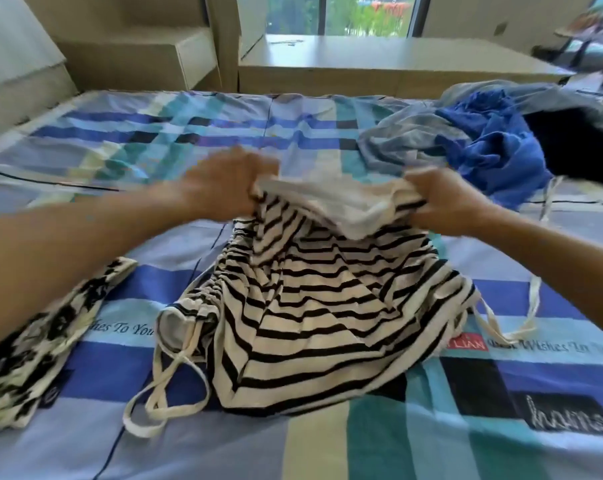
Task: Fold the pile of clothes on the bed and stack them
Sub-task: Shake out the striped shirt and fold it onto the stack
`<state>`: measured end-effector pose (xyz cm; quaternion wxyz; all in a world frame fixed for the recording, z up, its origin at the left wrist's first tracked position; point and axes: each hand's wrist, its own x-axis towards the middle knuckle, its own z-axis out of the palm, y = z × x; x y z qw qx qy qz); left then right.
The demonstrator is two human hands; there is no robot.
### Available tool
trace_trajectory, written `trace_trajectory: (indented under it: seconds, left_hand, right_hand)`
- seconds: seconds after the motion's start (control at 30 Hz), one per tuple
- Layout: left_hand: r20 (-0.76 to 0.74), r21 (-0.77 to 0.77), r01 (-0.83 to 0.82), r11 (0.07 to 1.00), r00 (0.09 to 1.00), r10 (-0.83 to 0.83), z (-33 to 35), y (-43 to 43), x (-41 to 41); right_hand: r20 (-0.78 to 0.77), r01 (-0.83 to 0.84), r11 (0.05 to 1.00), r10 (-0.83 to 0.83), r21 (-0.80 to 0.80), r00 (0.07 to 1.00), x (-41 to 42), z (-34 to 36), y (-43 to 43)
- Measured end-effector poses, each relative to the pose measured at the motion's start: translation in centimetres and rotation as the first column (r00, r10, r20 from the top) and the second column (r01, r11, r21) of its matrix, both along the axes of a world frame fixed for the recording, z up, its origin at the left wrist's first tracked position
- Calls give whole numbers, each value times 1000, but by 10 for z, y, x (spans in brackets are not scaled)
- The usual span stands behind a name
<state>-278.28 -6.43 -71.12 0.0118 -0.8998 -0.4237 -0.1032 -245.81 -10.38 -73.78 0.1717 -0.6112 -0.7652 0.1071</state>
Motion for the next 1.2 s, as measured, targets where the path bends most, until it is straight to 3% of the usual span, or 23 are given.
trace_trajectory:
  seconds: [0.07, 0.1, 0.17, 0.23, 0.3, 0.37, 0.43, 0.57, 0.63, 0.67, 0.8, 0.87, 1.0, 1.1, 1.2]
  left_hand:
    - [-241, -230, 35, 973, 966, -91, -23, -42, -5]
    - [-297, -372, 9, 928, 946, -128, -34, -59, -10]
    - [-199, -518, -20, 855, 975, -98, -47, -80, -25]
    - [20, -463, -66, 884, 996, 85, -58, -88, -39]
    - [72, -402, -257, 879, 948, 310, -69, -92, -53]
    - [-7, -512, -423, 748, 873, 488, -78, -94, -69]
    - [-9, -648, -462, 605, 799, 601, -84, -98, -80]
    - [46, -896, -274, 350, 727, 685, -79, -110, -84]
    - [24, -965, -169, 203, 710, 704, -75, -115, -87]
    - [17, -974, -146, 175, 719, 694, -74, -117, -89]
    - [60, -959, -140, 246, 748, 661, -75, -124, -103]
    - [114, -939, -148, 312, 720, 685, -74, -124, -105]
    - [299, -921, -43, 388, 561, 772, -69, -119, -120]
    - [392, -903, 44, 428, 491, 778, -73, -119, -134]
    - [424, -900, 113, 420, 445, 789, -74, -122, -149]
  right_hand:
    - [150, -12, 936, 69, -351, 986, 0, -19, -36]
    - [133, -39, 898, 107, -438, 985, 5, -29, -48]
    - [-123, -69, 936, 28, -344, 992, 19, -42, -65]
    - [-390, 164, 982, -190, -99, 901, 39, -55, -74]
    - [-443, 379, 922, -372, -77, 816, 53, -64, -82]
    - [-470, 397, 861, -506, -316, 723, 63, -75, -89]
    - [-514, 293, 809, -559, -509, 650, 67, -81, -96]
    - [-572, 179, 804, -540, -566, 618, 65, -77, -107]
    - [-587, 140, 807, -524, -573, 617, 60, -72, -110]
    - [-574, 134, 797, -529, -589, 625, 57, -68, -114]
    - [-479, 132, 775, -504, -618, 719, 59, -51, -125]
    - [-500, 124, 762, -529, -636, 686, 69, -44, -132]
    - [-566, 1, 751, -498, -660, 657, 95, -28, -153]
    - [-589, -79, 735, -469, -673, 658, 111, -21, -174]
    - [-500, -98, 638, -489, -764, 715, 119, -15, -194]
